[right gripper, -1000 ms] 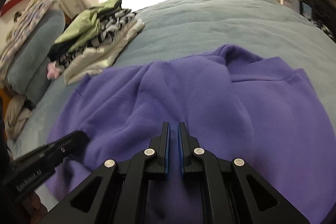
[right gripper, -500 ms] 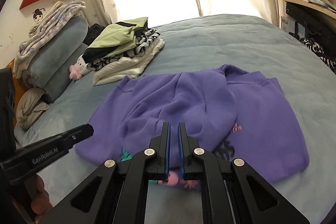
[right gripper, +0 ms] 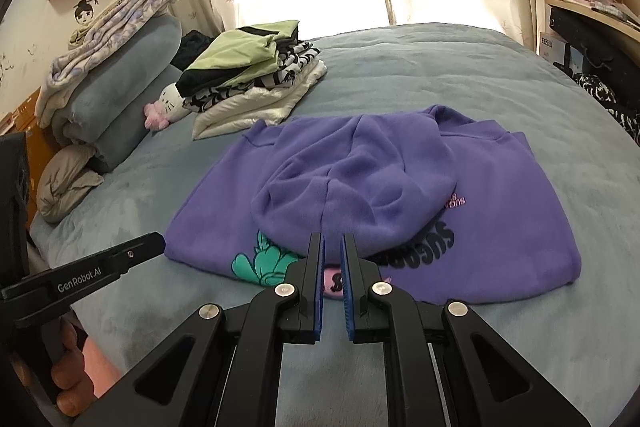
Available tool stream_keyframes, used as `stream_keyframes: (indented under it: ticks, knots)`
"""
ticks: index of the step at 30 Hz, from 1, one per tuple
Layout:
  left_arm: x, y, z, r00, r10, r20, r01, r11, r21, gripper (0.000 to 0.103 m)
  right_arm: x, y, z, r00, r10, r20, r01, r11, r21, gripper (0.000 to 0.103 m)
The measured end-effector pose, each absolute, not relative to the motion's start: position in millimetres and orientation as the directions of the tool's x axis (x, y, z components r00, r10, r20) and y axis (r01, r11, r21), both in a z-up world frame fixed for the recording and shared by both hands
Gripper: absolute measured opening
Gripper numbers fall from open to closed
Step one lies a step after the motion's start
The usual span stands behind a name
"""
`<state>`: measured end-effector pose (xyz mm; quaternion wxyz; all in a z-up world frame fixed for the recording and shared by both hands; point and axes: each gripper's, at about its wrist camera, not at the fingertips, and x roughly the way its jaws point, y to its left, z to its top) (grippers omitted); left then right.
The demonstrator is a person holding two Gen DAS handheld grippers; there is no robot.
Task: Fold large clothes
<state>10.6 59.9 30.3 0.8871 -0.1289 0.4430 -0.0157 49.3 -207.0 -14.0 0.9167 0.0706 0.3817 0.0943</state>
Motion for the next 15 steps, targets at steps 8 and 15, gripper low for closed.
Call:
stream_keyframes:
  ticks: [8, 15]
  knots:
    - [10, 65, 5, 0.565, -0.188, -0.803, -0.098, 0.952, -0.291, 0.003, 55, -211, -36, 0.644, 0.243, -0.726, -0.139, 0.97, 0.202, 0.008]
    - [16, 80, -22, 0.57, -0.244, -0.784, -0.155, 0.906, -0.395, 0.054, 72, -211, -55, 0.616, 0.236, -0.752, -0.145, 0.972, 0.186, 0.008]
